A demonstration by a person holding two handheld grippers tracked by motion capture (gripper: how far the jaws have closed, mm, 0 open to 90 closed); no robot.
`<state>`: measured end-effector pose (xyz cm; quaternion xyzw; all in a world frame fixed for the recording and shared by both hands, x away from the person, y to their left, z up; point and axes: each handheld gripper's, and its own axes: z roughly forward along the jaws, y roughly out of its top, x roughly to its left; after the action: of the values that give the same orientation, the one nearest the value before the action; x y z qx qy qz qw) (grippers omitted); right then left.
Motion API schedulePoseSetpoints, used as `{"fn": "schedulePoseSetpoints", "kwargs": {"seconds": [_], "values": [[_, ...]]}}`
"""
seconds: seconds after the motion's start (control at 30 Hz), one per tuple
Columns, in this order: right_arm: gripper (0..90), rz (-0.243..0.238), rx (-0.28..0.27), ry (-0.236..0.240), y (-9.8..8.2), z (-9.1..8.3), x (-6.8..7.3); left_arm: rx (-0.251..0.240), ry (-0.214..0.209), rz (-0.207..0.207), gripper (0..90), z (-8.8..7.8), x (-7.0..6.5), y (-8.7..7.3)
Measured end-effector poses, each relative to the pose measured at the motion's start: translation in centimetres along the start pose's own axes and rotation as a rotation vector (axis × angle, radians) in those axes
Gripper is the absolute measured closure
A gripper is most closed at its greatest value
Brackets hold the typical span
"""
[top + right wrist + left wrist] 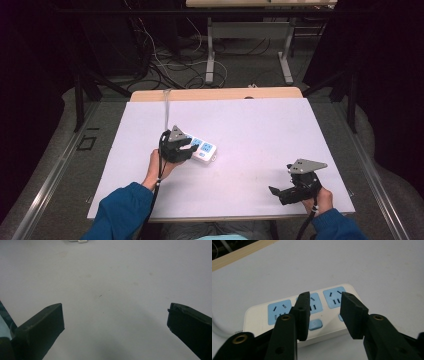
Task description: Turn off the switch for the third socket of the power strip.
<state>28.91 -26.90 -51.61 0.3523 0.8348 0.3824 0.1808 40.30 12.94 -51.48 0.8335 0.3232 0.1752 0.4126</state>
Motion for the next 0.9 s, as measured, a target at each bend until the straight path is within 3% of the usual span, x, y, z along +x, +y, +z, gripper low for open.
{"fn": "schedulePoseSetpoints", "kwargs": {"seconds": [0.37, 0.9], "values": [[0.5, 0.0, 0.002, 0.001, 0.0, 0.0, 0.0, 0.015, -0.034, 0.032, 88.9, 0.9, -0.6, -0.2], [0.7, -0.003, 0.001, -0.001, 0.0, 0.1, 0.0, 0.031, -0.07, 0.027, 90.0, 2.2, -0.5, -0.8]]}}
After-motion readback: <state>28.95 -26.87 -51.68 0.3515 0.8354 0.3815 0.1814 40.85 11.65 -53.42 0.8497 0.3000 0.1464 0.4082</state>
